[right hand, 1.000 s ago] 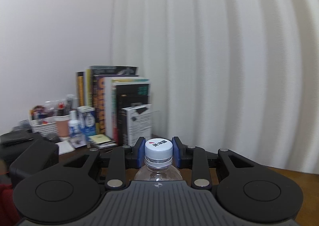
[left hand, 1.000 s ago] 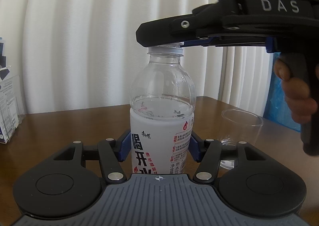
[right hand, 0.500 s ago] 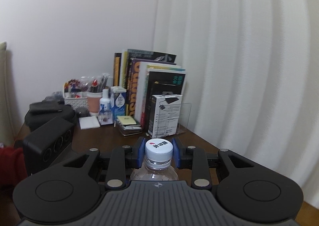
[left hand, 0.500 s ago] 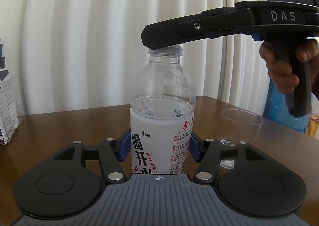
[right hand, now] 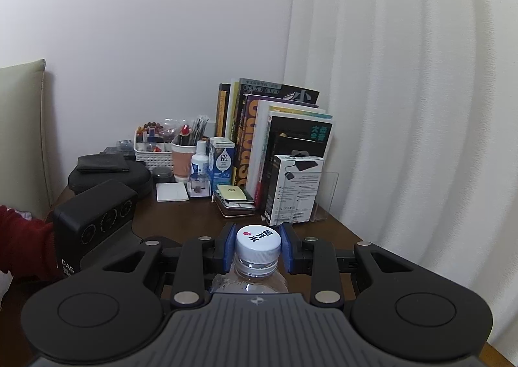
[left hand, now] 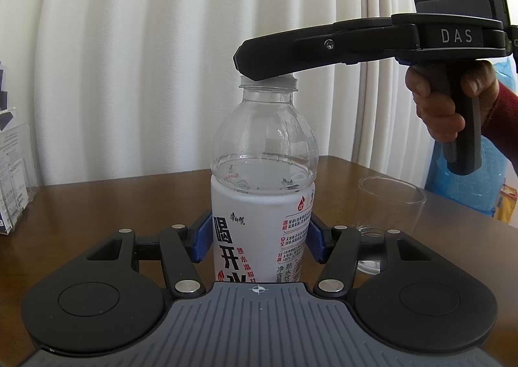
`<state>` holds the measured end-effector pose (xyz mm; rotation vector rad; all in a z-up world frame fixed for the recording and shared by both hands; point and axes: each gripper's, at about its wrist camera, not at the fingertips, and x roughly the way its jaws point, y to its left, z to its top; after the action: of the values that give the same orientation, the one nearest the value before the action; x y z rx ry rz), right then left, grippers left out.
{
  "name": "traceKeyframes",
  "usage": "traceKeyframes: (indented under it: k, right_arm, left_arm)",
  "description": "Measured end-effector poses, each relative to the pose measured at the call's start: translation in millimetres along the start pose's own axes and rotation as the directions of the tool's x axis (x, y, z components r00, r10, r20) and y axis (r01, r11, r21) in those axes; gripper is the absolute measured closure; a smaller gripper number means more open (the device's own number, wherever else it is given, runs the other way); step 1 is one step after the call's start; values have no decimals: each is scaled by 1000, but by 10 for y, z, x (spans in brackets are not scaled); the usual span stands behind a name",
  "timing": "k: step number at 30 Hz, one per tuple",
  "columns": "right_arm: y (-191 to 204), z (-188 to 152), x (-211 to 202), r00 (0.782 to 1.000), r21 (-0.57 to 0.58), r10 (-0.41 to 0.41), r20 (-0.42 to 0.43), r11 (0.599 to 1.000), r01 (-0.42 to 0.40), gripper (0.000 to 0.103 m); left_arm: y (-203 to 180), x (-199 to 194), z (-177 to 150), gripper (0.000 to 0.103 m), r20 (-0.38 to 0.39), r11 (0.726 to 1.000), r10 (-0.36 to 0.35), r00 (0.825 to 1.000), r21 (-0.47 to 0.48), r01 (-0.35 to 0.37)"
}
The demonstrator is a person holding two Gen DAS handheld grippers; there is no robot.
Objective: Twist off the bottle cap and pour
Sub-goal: 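Open the right tool and rotate it back over the cap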
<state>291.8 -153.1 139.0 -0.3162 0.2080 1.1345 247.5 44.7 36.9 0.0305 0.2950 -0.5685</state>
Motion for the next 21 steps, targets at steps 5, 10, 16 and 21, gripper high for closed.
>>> traceKeyframes:
  k: [5, 10, 16, 21]
  right_arm:
    - [12, 34, -8, 1000, -31, 1, -20, 1000, -2, 71]
    - [-10, 78, 19, 999, -59, 21, -43, 998, -23, 71]
    - [38, 55, 20, 999, -60, -1, -32, 998, -1, 71]
    - [110, 5, -3, 999, -46, -38, -7, 998, 38, 70]
  left_arm:
    - [7, 5, 1, 45, 0, 1000, -1, 1000, 1, 1]
    - [18, 3, 2, 45, 1, 1000, -1, 1000, -1, 1]
    - [25, -4, -7, 45, 2, 1000, -1, 1000, -2, 1]
    - [11, 6, -9, 45, 1, 1000, 1, 1000, 3, -1]
